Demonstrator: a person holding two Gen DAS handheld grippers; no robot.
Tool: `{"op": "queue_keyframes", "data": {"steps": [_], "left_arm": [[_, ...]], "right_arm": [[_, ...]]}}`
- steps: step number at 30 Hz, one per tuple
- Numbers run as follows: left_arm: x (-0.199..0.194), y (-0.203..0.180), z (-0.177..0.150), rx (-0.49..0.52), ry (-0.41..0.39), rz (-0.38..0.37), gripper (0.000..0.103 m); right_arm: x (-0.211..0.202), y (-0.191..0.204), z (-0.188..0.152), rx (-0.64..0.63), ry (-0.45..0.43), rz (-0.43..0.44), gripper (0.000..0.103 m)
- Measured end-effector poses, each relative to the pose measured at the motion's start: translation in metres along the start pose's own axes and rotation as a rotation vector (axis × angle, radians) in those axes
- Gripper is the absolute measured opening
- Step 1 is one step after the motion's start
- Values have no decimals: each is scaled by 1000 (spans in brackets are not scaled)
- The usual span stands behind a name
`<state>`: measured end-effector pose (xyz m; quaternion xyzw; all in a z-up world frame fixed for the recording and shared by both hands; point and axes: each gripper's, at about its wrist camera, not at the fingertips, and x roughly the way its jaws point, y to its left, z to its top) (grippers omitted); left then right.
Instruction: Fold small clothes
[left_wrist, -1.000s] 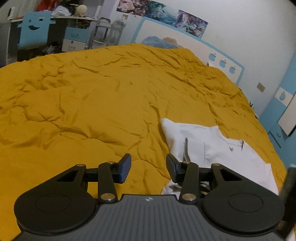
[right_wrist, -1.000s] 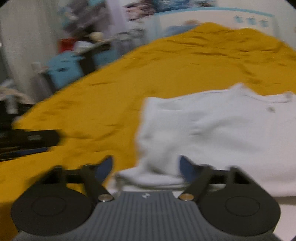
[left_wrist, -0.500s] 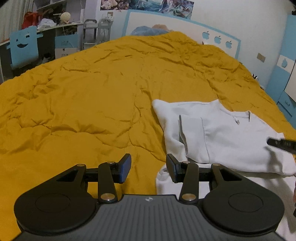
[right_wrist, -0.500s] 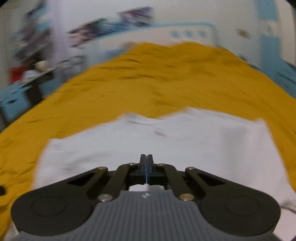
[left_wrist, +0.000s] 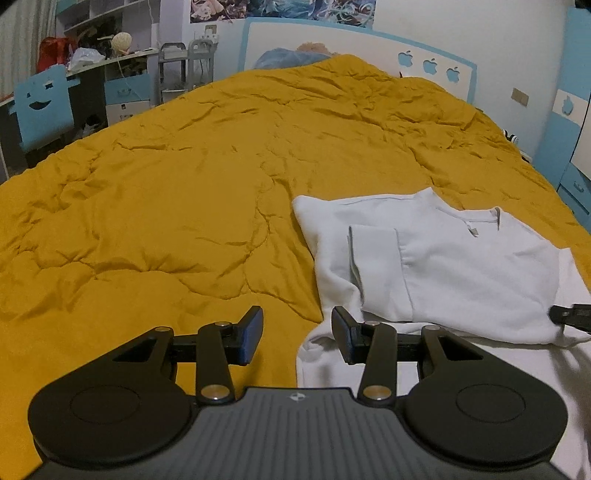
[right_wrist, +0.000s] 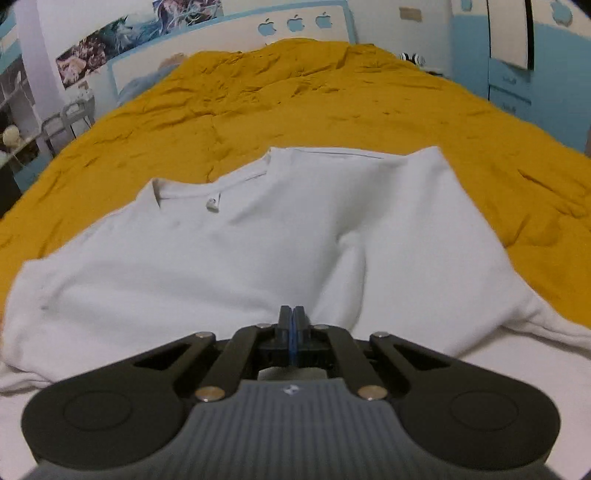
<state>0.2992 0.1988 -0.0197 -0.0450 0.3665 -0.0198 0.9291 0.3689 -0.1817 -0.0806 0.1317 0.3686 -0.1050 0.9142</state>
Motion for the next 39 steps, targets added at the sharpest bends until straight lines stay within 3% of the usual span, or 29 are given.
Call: {"op": "queue_keyframes", "data": {"steps": [6, 10, 12, 14, 15, 18, 21, 26, 30, 32, 36, 39], "left_arm": [[-29, -3, 1, -20, -25, 12, 52], [-36, 1, 2, -48, -20, -60, 52], [-37, 8, -1, -88, 13, -110, 53], [-43, 16, -12, -114, 38, -171, 53], [-48, 20, -19, -125, 50, -191, 53], [-76, 33, -44, -220, 90, -174, 53], [-117, 38, -62, -184, 86, -212, 55], [-151, 50, -90, -136, 191, -228, 55], [-139, 70, -116, -232, 320, -283, 55], [-130, 78, -128, -320, 360, -320, 55], [-122, 91, -140, -434, 387, -415, 55], [-117, 103, -150, -542, 432, -516, 55]], "right_arm": [[-91, -36, -3, 39, -72, 43, 0], [-147, -78, -21, 38, -60, 91, 0], [-170, -101, -29, 39, -40, 109, 7], [-189, -123, -39, 56, 2, 142, 39], [-200, -134, -46, 73, 18, 161, 44], [-236, -171, -71, 117, 65, 245, 45], [-266, -202, -95, 131, 138, 269, 45], [-294, -250, -116, 134, 229, 265, 65], [-278, -273, -135, 229, 402, 412, 64], [-268, -278, -143, 261, 445, 504, 57], [-258, -278, -152, 304, 461, 566, 49], [-258, -279, -154, 306, 470, 588, 49]]}}
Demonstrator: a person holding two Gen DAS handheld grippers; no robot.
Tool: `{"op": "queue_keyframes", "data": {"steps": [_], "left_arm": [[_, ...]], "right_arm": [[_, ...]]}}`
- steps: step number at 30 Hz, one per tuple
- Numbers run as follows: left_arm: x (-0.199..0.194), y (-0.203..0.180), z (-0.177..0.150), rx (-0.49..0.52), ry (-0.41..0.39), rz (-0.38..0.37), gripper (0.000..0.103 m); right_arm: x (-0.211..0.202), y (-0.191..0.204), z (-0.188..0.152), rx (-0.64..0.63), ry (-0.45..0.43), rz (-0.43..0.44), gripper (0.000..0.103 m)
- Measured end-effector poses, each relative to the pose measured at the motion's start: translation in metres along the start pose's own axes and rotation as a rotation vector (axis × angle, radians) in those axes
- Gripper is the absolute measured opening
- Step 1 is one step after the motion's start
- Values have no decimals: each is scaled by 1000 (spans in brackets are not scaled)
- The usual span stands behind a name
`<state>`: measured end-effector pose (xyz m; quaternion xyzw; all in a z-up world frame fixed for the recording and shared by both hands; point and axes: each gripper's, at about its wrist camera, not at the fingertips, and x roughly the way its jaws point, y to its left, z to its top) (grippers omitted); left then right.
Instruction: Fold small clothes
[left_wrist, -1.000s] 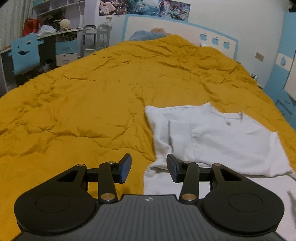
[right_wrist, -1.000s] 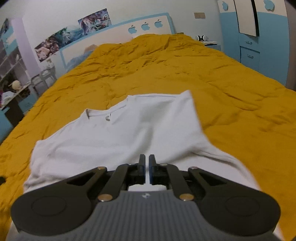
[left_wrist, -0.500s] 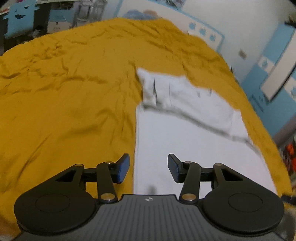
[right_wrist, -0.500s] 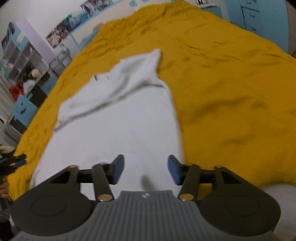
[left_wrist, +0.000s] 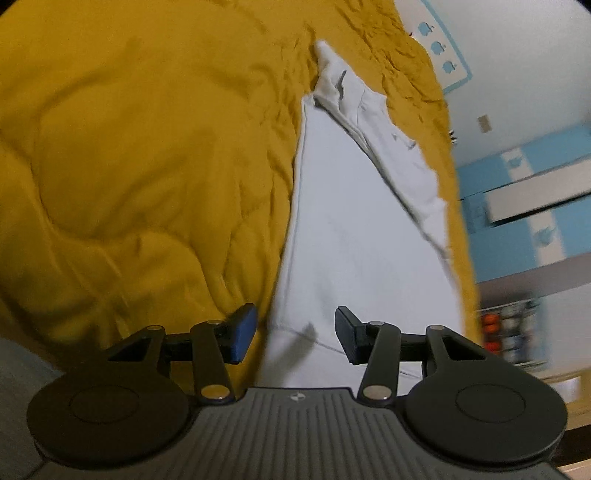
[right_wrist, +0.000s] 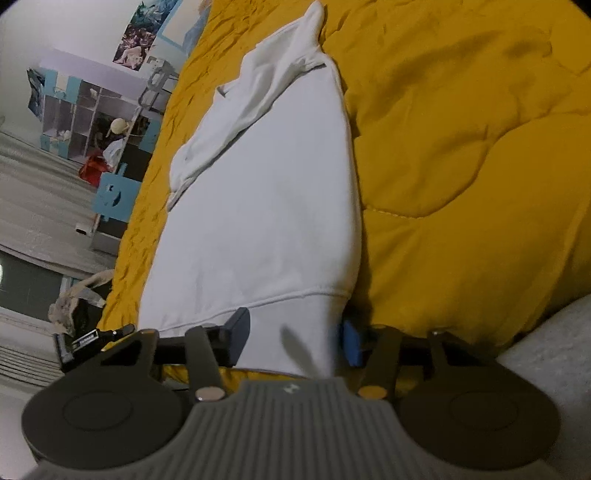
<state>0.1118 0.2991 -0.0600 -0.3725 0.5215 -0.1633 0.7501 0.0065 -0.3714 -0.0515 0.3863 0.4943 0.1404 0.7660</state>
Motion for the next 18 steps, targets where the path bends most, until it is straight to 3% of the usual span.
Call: {"op": "queue_keyframes", "data": {"steps": [3, 6, 7, 8, 9, 10, 14, 18], "left_arm": [[10, 13, -2, -57, 60, -70, 55], [25, 18, -1, -77, 68, -69, 55], [28, 19, -2, -99, 76, -72, 51], [30, 20, -3, -125, 91, -73, 30], [31, 21, -3, -147, 103, -57, 14], [31, 21, -4, -159, 111, -53, 9], [22, 15, -3, -171, 97, -85, 7], [14, 12, 4, -274, 92, -230, 6]], "right_arm": [[-1, -4, -2, 12, -9, 56, 48], [-1, -7, 1, 18, -15, 88, 42], [-1, -5, 3, 10, -8, 94, 26], [0, -4, 2, -1, 2, 101, 8], [3, -1, 3, -12, 13, 110, 8], [4, 1, 2, -27, 18, 120, 7], [2, 6, 4, -45, -9, 126, 5], [-7, 8, 3, -18, -67, 158, 4]]}}
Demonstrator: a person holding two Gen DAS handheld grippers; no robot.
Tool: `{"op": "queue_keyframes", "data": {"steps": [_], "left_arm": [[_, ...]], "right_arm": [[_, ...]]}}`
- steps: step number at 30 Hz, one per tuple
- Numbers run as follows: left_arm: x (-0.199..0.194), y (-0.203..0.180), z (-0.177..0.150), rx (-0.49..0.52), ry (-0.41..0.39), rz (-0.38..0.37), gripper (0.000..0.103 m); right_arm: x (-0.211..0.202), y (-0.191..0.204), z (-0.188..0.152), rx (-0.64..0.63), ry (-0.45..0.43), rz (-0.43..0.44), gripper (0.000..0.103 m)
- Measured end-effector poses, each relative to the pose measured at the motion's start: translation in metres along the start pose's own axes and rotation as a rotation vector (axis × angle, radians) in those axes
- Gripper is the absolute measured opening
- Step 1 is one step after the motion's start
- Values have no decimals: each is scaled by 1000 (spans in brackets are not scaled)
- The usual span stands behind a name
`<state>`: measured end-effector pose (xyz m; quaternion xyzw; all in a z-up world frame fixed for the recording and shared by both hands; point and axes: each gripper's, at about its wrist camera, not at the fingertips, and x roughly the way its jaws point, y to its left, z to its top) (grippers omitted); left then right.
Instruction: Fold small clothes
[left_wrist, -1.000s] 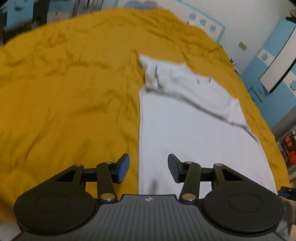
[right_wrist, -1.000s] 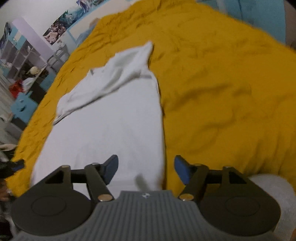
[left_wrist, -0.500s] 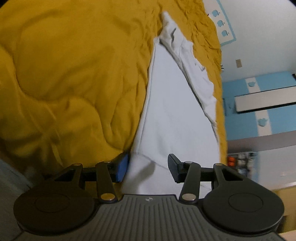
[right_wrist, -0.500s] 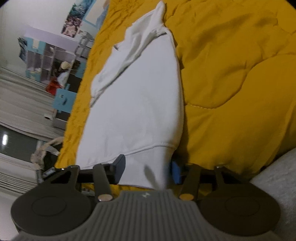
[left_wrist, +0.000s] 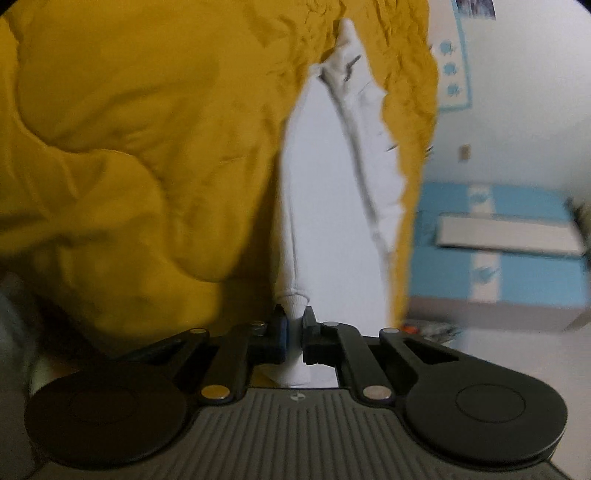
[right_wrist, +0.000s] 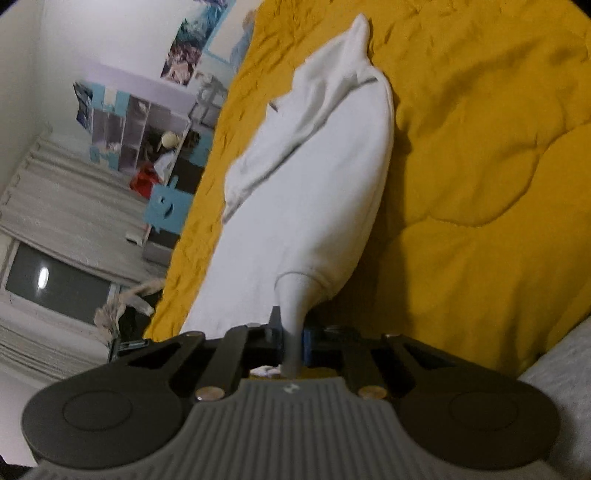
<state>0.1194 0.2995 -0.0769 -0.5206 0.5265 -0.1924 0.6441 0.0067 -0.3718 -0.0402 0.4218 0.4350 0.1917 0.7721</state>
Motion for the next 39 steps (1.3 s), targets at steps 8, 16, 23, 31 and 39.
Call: {"op": "queue_keyframes", "data": {"steps": [8, 16, 23, 31, 39], "left_arm": [[13, -68, 17, 161, -94, -63, 6], [23, -121, 56, 281, -276, -34, 6], [41, -153, 109, 317, -308, 12, 6], [75, -169, 174, 295, -316, -11, 6], [110, -185, 228, 335, -319, 50, 6]], "right_arm": [[-2, 33, 10, -24, -170, 78, 4], [9, 50, 66, -19, -351, 182, 4], [46, 53, 139, -41, -370, 198, 4], [103, 45, 232, -50, -399, 211, 4], [158, 30, 312, -81, -356, 199, 4]]}}
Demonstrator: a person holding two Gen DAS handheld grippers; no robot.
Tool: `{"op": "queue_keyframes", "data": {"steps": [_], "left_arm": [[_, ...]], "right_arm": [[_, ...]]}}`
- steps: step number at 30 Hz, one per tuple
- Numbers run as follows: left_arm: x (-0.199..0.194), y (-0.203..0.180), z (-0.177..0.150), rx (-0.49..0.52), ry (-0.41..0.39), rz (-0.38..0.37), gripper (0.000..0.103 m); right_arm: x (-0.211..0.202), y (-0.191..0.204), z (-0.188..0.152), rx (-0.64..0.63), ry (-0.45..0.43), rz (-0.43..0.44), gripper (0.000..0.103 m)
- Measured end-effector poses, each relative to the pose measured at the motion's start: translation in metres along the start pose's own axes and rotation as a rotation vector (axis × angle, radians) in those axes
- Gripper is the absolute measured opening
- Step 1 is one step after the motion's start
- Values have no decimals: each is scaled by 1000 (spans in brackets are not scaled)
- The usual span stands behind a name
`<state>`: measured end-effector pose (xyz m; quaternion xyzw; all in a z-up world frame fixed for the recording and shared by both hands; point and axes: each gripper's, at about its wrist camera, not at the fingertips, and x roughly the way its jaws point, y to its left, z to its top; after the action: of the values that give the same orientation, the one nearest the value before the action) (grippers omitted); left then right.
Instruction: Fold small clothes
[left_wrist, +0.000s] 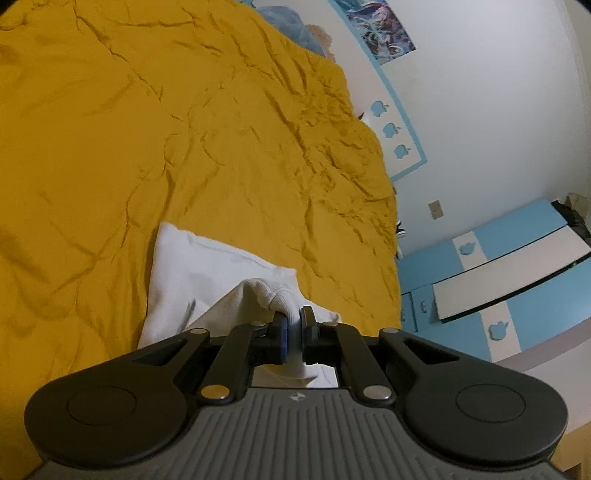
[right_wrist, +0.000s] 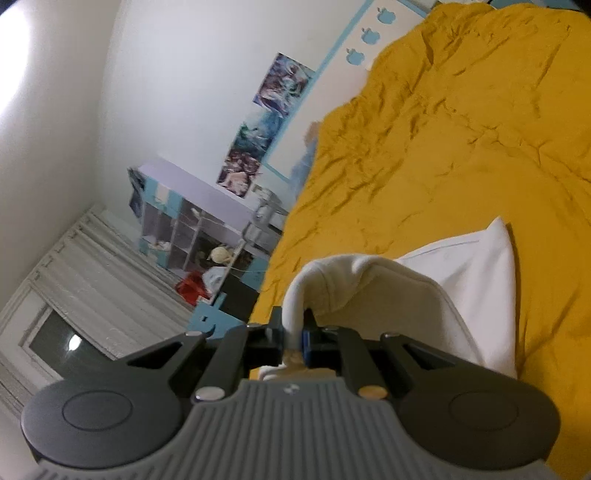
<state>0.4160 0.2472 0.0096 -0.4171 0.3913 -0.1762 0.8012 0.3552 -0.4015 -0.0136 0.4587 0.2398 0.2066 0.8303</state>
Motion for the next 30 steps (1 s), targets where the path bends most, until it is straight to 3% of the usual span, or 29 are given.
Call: {"op": "queue_keyframes", "data": {"steps": [5, 8, 10, 11, 12, 14, 17, 20, 22, 25, 28, 30], "left_arm": [[44, 11, 22, -32, 31, 38, 6], [83, 27, 46, -139, 37, 40, 11], [105, 39, 59, -248, 10, 117, 34], [107, 43, 60, -280, -38, 176, 53], [106, 44, 59, -285, -85, 227, 62], [103, 41, 53, -203, -124, 294, 64], [92, 35, 40, -51, -85, 329, 66], [62, 28, 16, 55, -82, 296, 67], [42, 22, -2, 125, -76, 273, 67], [6, 8, -41, 220, -126, 262, 70], [-28, -7, -90, 318, -169, 270, 72], [-43, -21, -117, 369, -185, 290, 72]], "right_arm": [[32, -27, 25, 25, -22, 1, 4], [56, -52, 37, 78, -51, -64, 9], [73, -78, 44, 209, -89, -164, 38], [80, -92, 47, 295, -105, -203, 73], [84, -104, 49, 372, -117, -231, 80], [82, -111, 49, 422, -154, -266, 76], [68, -93, 45, 280, -96, -311, 76], [39, -71, 30, 138, -15, -347, 76], [11, -58, 9, 96, -3, -322, 76], [-31, -45, -19, 51, -45, -282, 76], [-72, -25, -57, -27, -144, -286, 82], [-86, -21, -84, -11, -189, -271, 82]]}}
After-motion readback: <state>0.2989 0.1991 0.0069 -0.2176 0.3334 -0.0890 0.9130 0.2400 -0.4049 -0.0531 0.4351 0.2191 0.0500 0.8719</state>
